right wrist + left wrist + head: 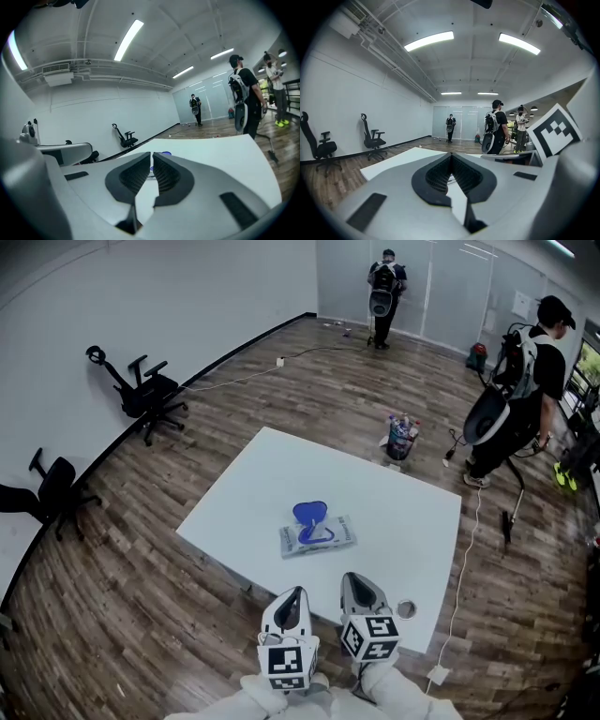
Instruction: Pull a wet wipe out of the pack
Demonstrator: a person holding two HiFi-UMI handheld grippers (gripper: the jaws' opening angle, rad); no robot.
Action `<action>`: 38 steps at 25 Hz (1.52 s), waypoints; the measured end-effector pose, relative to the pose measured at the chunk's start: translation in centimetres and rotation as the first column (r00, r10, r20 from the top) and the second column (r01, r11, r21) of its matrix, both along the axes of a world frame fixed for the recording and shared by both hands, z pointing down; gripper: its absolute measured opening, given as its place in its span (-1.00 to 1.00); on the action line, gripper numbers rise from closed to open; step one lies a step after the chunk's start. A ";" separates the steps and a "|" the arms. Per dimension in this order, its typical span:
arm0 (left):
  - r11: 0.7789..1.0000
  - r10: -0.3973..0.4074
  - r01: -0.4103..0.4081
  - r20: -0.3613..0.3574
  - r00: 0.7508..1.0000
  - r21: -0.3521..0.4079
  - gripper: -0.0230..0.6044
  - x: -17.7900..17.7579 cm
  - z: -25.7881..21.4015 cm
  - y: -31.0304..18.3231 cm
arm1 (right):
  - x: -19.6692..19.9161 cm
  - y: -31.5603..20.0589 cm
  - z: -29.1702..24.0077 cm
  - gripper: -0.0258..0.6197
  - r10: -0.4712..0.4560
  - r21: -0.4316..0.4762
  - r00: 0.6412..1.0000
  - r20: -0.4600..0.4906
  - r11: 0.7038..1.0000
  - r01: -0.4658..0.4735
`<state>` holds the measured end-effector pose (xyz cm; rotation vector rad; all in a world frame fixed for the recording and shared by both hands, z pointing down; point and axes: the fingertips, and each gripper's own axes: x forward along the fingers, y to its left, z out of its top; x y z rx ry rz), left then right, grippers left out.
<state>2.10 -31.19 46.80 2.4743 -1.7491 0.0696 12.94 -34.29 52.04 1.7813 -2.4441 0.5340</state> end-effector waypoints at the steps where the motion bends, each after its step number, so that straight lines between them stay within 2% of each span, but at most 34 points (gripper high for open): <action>1: 1.000 -0.005 0.005 -0.002 1.000 -0.001 -0.93 -0.2 0.0 -0.1 | 0.0 -0.4 0.2 -0.89 -0.006 -0.003 1.000 0.009 1.000 0.006; 4: 1.000 -0.016 0.016 -0.004 1.000 -0.005 -0.93 -0.6 0.1 -0.1 | 0.1 -1.8 1.0 -0.89 -0.001 -0.014 1.000 0.008 1.000 0.001; 11: 0.999 -0.040 0.040 0.000 0.999 -0.007 -0.93 -1.7 0.6 -0.6 | -0.5 -5.3 2.5 -0.89 -0.012 -0.034 0.997 -0.073 0.999 0.010; 16: 0.999 -0.044 0.044 0.008 0.999 -0.002 -0.93 -2.0 0.8 -1.3 | -0.9 -7.3 3.9 -0.88 -0.013 -0.051 0.996 -0.092 0.999 0.009; 23: 0.998 -0.056 0.056 0.023 0.998 -0.003 -0.93 -2.9 0.9 -2.4 | -1.6 -10.8 5.9 -0.74 -0.023 -0.086 0.995 -0.100 0.996 0.014; 31: 0.996 -0.080 0.082 0.039 0.996 -0.033 -0.93 -4.3 2.3 -3.1 | -2.8 -13.8 8.9 -0.63 -0.044 -0.142 0.992 -0.118 0.990 0.027; 38: 0.991 -0.091 0.095 0.049 0.995 -0.099 -0.93 -5.3 3.2 -3.7 | -3.6 -15.8 11.2 -0.61 -0.059 -0.184 0.987 -0.146 0.982 0.032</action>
